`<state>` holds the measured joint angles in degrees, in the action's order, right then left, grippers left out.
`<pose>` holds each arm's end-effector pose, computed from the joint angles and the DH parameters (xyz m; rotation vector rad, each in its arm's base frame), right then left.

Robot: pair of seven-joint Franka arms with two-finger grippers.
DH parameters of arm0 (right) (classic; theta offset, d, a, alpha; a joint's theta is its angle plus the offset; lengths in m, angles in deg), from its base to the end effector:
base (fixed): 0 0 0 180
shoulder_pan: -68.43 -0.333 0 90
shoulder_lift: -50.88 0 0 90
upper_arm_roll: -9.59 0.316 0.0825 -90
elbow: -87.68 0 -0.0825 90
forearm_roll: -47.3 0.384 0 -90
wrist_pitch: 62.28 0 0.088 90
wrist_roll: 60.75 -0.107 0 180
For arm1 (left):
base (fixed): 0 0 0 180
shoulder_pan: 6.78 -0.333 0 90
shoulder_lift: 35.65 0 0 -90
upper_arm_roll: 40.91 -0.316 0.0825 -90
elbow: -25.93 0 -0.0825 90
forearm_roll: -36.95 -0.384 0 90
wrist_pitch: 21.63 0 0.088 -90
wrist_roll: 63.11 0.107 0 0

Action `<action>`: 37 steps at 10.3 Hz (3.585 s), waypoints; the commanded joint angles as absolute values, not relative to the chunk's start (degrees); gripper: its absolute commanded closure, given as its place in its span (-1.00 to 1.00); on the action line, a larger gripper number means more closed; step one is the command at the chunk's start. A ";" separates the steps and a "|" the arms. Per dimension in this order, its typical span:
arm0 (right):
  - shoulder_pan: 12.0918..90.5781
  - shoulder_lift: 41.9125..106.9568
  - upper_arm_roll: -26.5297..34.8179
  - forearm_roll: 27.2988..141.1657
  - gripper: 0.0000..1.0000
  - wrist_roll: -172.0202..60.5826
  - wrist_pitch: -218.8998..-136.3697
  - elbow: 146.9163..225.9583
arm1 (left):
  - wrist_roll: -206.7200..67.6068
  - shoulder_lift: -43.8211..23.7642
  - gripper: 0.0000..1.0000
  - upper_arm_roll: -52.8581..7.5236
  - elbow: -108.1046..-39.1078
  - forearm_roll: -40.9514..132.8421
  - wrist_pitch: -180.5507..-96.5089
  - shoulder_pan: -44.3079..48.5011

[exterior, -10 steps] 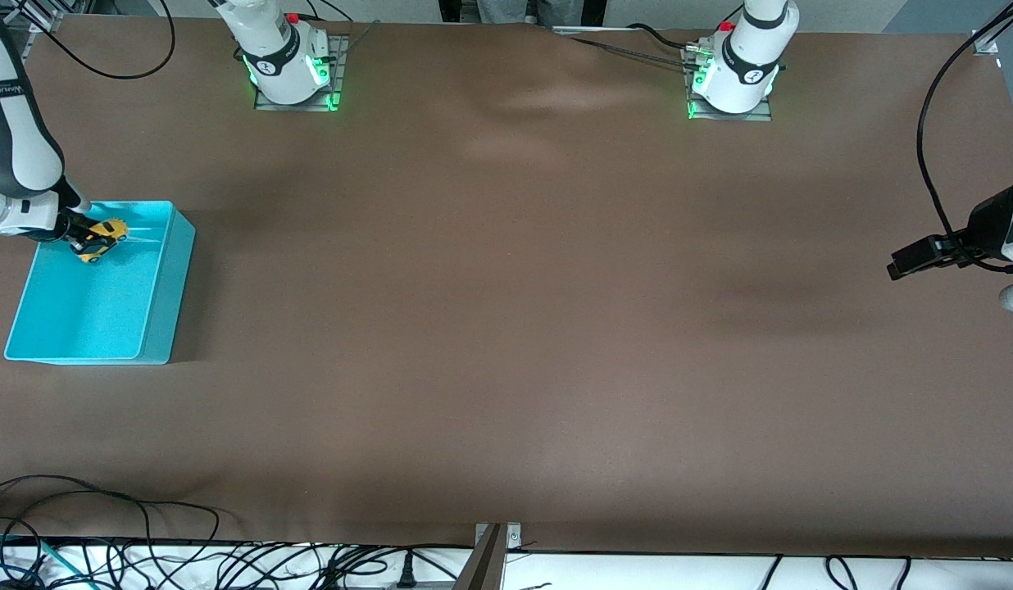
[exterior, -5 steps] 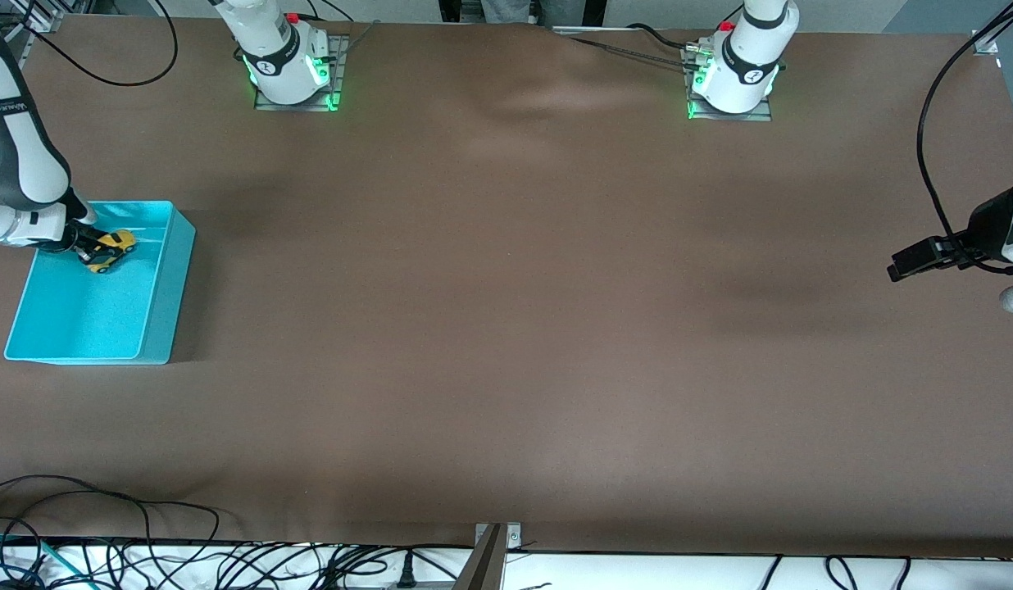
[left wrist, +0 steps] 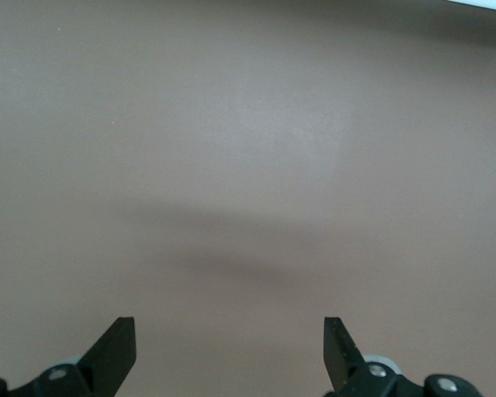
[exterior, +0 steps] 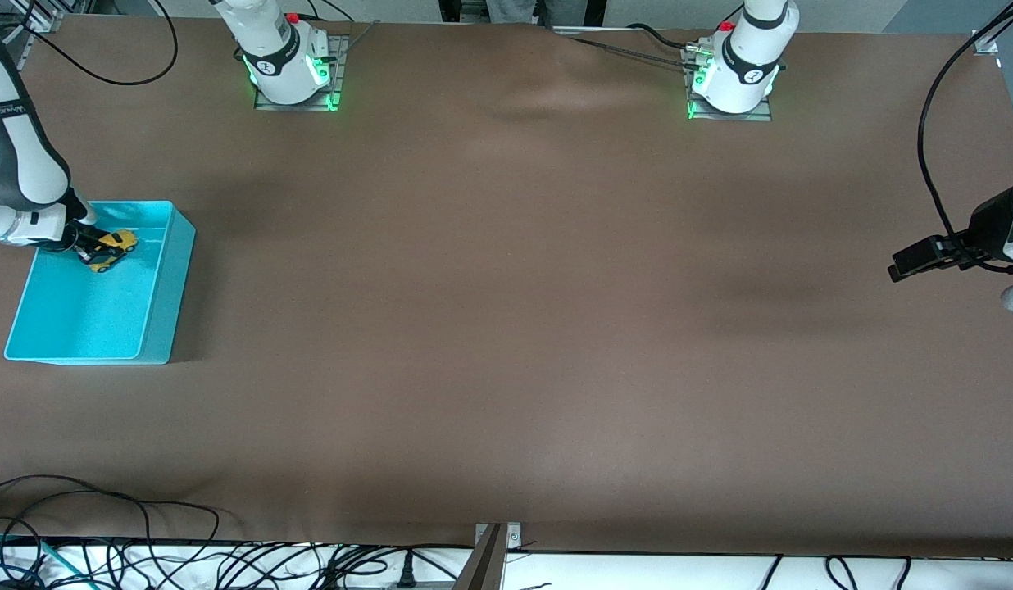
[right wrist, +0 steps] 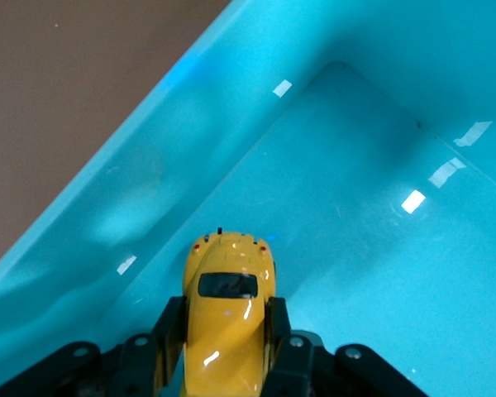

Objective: Wind up and store yellow beetle car

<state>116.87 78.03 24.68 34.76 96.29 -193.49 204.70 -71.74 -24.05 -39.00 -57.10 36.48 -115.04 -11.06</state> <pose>0.4764 -0.3193 0.1983 -1.1940 -2.6851 0.0135 0.6188 0.0284 0.5684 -3.1243 -0.3009 0.0331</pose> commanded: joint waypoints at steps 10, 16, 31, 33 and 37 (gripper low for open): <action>116.43 71.03 29.45 36.49 -1.00 90.54 -181.04 200.88 | -71.37 -24.31 -1.00 -38.62 -56.69 35.99 -114.79 -10.56; 109.76 58.47 32.62 40.06 -1.00 70.77 -170.23 200.62 | -71.37 -24.31 -1.00 -38.62 -56.69 35.99 -114.79 -10.38; 76.81 46.13 19.02 49.67 -1.00 -25.68 -165.72 194.30 | -71.37 -24.31 -1.00 -38.62 -56.69 35.99 -114.79 -10.29; 73.56 46.14 16.56 49.67 -1.00 -40.13 -165.46 193.07 | -71.37 -24.31 -1.00 -38.62 -56.69 35.99 -114.79 -10.29; 69.93 50.86 13.29 49.15 -1.00 -48.60 -158.64 181.50 | -71.28 -24.31 -1.00 -38.53 -56.69 35.99 -114.79 -10.29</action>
